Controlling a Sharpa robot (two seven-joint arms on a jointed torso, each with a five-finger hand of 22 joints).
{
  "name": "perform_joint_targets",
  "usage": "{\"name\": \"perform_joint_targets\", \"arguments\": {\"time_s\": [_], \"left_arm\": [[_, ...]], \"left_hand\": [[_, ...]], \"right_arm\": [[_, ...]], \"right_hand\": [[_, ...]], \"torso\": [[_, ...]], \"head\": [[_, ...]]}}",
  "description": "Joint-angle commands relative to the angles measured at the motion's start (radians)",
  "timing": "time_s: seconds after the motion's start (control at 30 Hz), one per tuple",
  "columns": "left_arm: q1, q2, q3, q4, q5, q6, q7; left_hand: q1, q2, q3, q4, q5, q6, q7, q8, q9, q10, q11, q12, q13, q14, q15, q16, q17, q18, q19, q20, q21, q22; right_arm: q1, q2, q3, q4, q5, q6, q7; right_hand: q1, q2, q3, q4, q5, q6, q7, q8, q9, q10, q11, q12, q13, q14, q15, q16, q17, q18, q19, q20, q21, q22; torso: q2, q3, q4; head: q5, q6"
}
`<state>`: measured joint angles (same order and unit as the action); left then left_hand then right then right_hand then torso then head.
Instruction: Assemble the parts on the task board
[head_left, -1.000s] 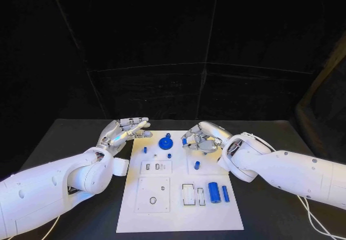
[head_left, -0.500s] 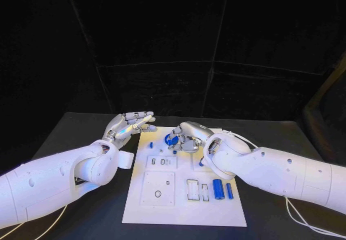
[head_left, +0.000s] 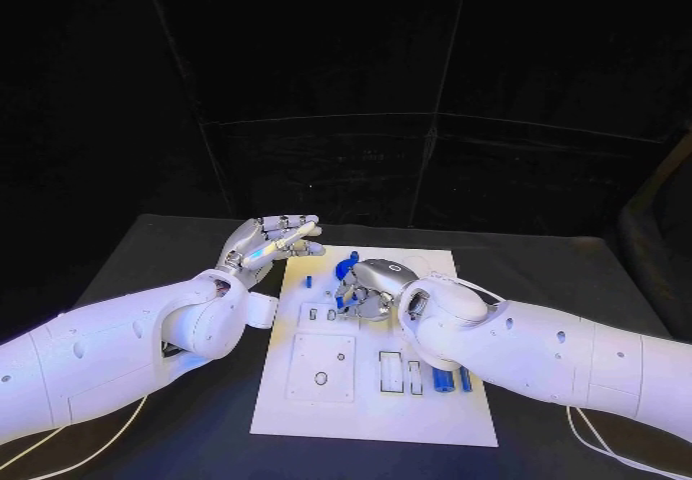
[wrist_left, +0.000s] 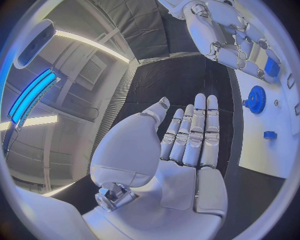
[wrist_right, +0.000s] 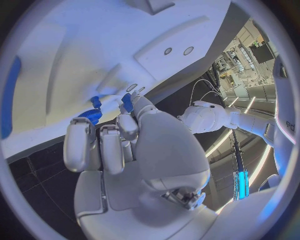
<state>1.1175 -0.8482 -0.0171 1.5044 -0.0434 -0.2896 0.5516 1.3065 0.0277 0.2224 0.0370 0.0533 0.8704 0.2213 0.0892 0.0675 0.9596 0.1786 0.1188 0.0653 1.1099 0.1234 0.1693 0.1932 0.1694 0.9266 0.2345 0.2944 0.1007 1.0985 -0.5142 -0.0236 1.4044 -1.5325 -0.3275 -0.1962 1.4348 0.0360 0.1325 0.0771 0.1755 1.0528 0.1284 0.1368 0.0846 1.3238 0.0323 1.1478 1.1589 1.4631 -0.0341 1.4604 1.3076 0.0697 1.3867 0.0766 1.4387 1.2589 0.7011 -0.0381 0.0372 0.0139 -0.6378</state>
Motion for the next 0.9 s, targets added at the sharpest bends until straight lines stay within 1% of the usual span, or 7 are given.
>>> {"name": "perform_joint_targets", "arguments": {"time_s": [0.03,0.2,0.37,0.57,0.9], "left_arm": [[0.002,0.002,0.001,0.002,0.003,0.013,-0.003],[0.002,0.004,0.001,0.002,0.003,0.013,-0.004],[0.002,0.005,0.001,0.001,0.003,0.015,-0.004],[0.002,0.005,0.001,-0.001,0.003,0.015,-0.004],[0.002,0.006,0.001,-0.002,0.003,0.018,-0.006]], "left_hand": [[-0.001,0.006,0.0,-0.005,0.0,0.009,0.012,0.003,0.0,0.005,0.002,0.003,0.0,0.004,0.001,-0.005,0.002,0.014,0.006,-0.001,-0.002,-0.001],[-0.001,0.006,0.0,-0.005,0.0,0.009,0.012,0.003,0.0,0.005,0.002,0.003,0.0,0.004,0.001,-0.005,0.002,0.014,0.006,-0.001,-0.002,-0.001],[-0.001,0.006,0.0,-0.005,0.0,0.009,0.012,0.003,0.0,0.005,0.002,0.003,0.0,0.004,0.001,-0.005,0.002,0.014,0.006,-0.001,-0.002,-0.001],[-0.001,0.006,0.0,-0.005,0.0,0.009,0.012,0.003,0.0,0.005,0.002,0.003,0.0,0.004,0.001,-0.005,0.002,0.014,0.006,-0.001,-0.002,-0.001],[-0.001,0.006,0.0,-0.005,0.0,0.009,0.012,0.003,0.0,0.005,0.002,0.003,0.0,0.004,0.001,-0.005,0.002,0.014,0.006,-0.001,-0.002,-0.001]], "right_arm": [[-0.003,0.006,-0.001,-0.002,-0.047,0.031,-0.029],[-0.011,0.014,-0.002,-0.007,-0.049,0.039,-0.031],[-0.017,0.019,-0.002,-0.01,-0.05,0.041,-0.031],[-0.022,0.022,-0.002,-0.012,-0.05,0.039,-0.028],[-0.026,0.025,-0.002,-0.021,-0.051,0.051,-0.028]], "right_hand": [[-0.006,0.002,0.005,-0.001,0.0,0.016,-0.012,0.004,0.003,-0.009,-0.001,-0.005,0.001,0.063,-0.005,-0.006,0.039,-0.004,-0.004,-0.004,0.002,0.0],[-0.006,0.002,0.005,-0.001,0.0,0.016,-0.012,0.004,0.003,-0.009,-0.001,-0.005,0.001,0.063,-0.005,-0.006,0.039,-0.004,-0.004,-0.004,0.002,0.0],[-0.009,0.001,0.005,0.0,0.001,0.016,-0.012,0.004,0.002,-0.009,0.0,-0.005,0.001,0.063,-0.004,-0.006,0.039,-0.004,-0.005,-0.004,0.002,-0.001],[-0.009,0.001,0.005,0.0,0.001,0.016,-0.012,0.004,0.002,-0.009,0.0,-0.005,0.001,0.063,-0.004,-0.006,0.039,-0.004,-0.005,-0.004,0.002,-0.001],[-0.01,0.0,0.006,0.0,0.001,0.015,-0.012,0.004,0.002,-0.009,0.0,-0.005,0.002,0.063,-0.004,-0.006,0.039,-0.004,-0.005,-0.004,0.002,-0.001]], "torso": [[0.0,0.0001,-0.0014],[0.0,-0.0002,-0.0004],[0.0,0.0008,0.0009],[0.0,0.0006,-0.0008],[0.0,0.0011,-0.0003]], "head": [[0.001,-0.004],[0.001,-0.006],[0.002,-0.01],[0.003,-0.011],[0.003,-0.013]]}}
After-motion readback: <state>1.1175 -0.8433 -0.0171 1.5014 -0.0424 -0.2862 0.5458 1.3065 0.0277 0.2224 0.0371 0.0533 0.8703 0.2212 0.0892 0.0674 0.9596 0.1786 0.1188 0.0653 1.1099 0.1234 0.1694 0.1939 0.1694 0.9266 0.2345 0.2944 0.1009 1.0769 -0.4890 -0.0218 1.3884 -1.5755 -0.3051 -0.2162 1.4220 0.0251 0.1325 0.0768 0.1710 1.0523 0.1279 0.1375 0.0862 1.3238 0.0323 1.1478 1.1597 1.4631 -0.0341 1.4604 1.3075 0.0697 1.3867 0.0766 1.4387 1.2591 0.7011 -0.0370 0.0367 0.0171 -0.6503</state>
